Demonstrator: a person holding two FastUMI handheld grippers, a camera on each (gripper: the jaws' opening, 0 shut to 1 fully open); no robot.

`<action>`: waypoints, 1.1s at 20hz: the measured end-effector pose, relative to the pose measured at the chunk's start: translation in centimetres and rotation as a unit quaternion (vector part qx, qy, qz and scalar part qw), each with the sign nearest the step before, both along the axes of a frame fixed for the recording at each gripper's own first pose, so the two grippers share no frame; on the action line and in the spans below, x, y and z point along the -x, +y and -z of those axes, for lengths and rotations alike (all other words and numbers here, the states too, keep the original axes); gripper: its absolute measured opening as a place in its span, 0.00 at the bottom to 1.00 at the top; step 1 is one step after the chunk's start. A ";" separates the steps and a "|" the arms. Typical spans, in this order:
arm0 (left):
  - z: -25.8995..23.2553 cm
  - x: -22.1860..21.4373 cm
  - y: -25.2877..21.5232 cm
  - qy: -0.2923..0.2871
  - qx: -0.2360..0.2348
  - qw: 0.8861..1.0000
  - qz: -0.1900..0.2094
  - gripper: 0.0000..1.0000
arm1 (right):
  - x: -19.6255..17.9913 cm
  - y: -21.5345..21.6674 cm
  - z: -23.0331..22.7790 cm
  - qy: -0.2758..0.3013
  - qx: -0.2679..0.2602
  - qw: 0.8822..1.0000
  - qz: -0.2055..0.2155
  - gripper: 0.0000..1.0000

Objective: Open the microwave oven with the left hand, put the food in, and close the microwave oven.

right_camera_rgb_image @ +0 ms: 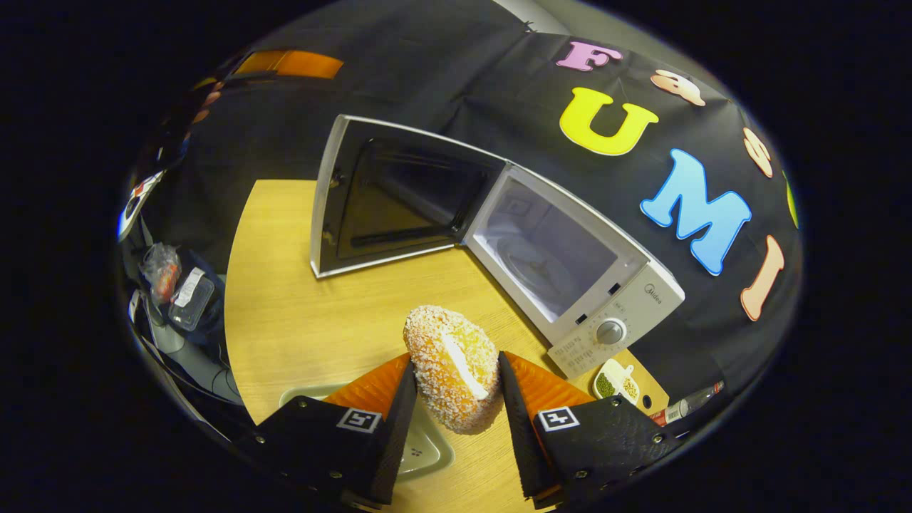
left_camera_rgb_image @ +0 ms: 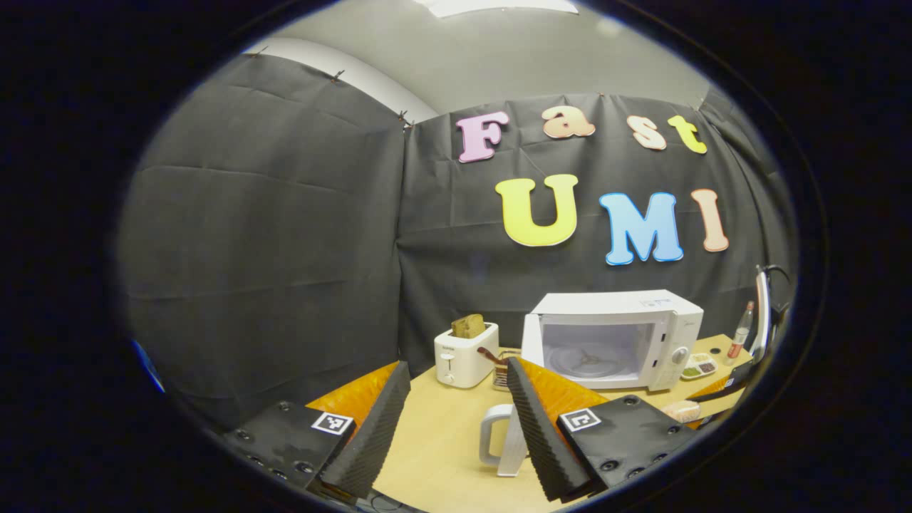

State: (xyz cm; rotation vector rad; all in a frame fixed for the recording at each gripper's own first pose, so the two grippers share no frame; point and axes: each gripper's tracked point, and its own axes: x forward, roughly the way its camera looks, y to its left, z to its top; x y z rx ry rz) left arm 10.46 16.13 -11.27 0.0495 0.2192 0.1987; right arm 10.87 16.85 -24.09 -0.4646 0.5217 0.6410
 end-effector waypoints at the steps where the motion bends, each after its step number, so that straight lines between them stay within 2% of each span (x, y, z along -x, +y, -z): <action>1: -0.3 -0.4 0.4 -0.006 0.001 1.000 -0.001 0.90 | -1.2 0.1 -0.7 -0.010 -0.004 1.000 0.008 0.65; 7: -0.1 -2.5 2.5 -0.008 -0.015 1.000 -0.007 0.90 | -7.5 1.6 -2.6 -0.039 -0.012 0.999 0.028 0.65; 8: 0.1 -2.8 2.8 -0.008 -0.013 1.000 -0.008 0.89 | -8.4 1.9 -2.8 -0.043 -0.009 0.999 0.029 0.68; 9: 0.4 -3.0 3.3 -0.005 -0.010 1.000 -0.012 0.89 | -9.4 2.2 -2.7 -0.046 -0.007 0.998 0.030 0.65; 10: 0.8 -3.3 3.8 -0.001 -0.006 1.000 -0.015 0.89 | -10.2 2.5 -2.8 -0.048 -0.006 0.998 0.030 0.68; 13: 2.0 -4.0 5.6 0.007 0.004 1.000 -0.028 0.90 | -13.0 3.4 -2.9 -0.067 0.004 0.997 0.033 0.65; 17: 2.8 -4.9 8.0 0.011 0.005 0.999 -0.042 0.90 | -16.1 4.7 -2.0 -0.080 0.016 0.996 0.038 0.65; 18: 3.0 -5.1 8.7 0.012 0.004 0.999 -0.045 0.90 | -16.8 5.0 -1.7 -0.081 0.019 0.996 0.041 0.68; 19: 3.1 -5.2 9.2 0.013 0.004 0.999 -0.048 0.90 | -17.5 5.2 -1.3 -0.084 0.023 0.995 0.044 0.65; 22: 3.5 -6.0 10.5 0.014 0.006 0.998 -0.055 0.90 | -19.6 5.9 -0.3 -0.099 0.041 0.993 0.047 0.65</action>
